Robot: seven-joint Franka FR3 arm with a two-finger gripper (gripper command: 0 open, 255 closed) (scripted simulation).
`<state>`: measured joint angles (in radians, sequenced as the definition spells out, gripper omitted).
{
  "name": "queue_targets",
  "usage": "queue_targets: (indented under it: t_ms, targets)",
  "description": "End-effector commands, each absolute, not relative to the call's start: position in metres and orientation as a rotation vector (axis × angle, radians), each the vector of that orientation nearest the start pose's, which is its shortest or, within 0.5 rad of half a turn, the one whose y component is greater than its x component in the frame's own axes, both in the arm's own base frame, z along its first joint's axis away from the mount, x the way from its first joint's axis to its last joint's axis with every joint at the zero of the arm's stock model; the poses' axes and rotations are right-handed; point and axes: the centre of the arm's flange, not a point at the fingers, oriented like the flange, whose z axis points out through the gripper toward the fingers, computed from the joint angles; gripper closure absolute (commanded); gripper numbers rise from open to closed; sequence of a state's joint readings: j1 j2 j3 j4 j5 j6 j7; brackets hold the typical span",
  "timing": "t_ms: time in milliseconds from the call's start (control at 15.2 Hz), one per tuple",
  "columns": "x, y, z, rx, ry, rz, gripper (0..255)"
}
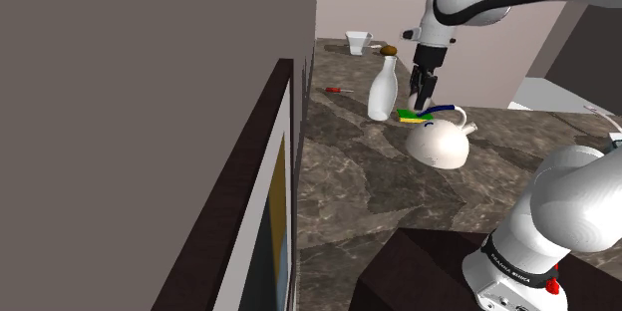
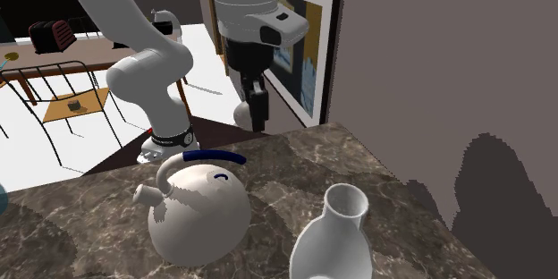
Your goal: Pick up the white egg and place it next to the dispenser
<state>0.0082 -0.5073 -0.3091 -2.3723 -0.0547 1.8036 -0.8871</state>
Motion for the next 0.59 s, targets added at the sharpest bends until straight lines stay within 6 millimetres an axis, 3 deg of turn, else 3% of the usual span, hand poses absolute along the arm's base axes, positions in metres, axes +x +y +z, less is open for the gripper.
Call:
queue_targets:
  t_ms: [0, 528]
  targets:
    - [0.373, -0.131, 0.506, -2.862, -0.955, 0.024, 255]
    - [0.373, -0.131, 0.548, -2.862, -0.955, 0.024, 255]
